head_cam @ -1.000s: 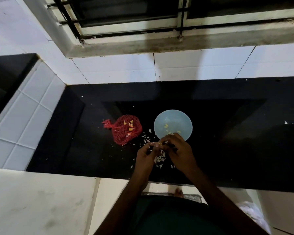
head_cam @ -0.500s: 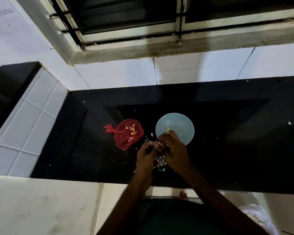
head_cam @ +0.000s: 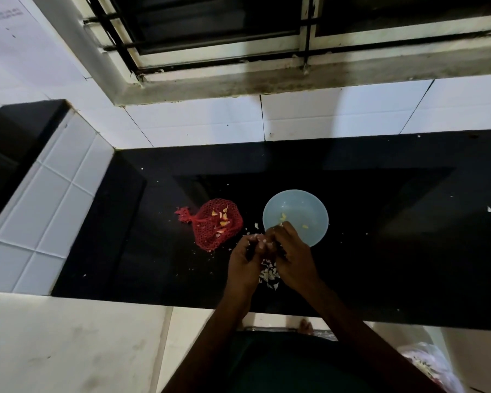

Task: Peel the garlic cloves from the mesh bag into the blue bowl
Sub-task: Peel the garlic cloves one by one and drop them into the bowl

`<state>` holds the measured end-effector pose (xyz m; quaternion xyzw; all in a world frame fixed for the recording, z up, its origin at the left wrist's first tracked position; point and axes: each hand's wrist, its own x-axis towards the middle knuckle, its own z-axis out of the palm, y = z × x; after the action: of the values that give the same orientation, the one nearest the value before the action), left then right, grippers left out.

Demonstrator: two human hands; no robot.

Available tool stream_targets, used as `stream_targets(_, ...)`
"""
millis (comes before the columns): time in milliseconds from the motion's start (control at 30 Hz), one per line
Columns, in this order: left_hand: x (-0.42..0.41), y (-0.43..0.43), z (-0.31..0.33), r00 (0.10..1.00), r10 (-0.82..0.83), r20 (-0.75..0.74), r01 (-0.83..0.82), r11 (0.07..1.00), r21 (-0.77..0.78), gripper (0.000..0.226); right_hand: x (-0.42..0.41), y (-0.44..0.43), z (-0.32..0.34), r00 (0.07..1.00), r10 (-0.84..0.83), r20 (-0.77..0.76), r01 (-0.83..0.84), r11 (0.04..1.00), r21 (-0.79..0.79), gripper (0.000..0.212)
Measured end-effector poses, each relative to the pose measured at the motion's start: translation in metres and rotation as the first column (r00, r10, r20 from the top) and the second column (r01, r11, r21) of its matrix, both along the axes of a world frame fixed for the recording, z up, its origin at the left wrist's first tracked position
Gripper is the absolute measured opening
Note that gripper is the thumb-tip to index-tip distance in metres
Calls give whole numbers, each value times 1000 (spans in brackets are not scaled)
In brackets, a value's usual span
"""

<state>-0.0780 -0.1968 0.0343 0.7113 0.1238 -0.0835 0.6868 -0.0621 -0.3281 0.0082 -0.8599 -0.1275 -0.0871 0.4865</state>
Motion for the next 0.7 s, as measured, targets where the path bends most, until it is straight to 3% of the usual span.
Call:
stream_targets(200,-1,4,7,997,-56,56,55,998,20,26,3,-5,5,1000,-10,21,11,998,-60,28)
stream_targets(467,3,8,9,995,-41,88,32,994,108,13,5,-10,8,998,-4,59,18,971,-239,37)
stream_targets(700,2,9,5,997,-23,75,11,987,157,18,3,-3,0,1000,8,25,-3,984,-178,40)
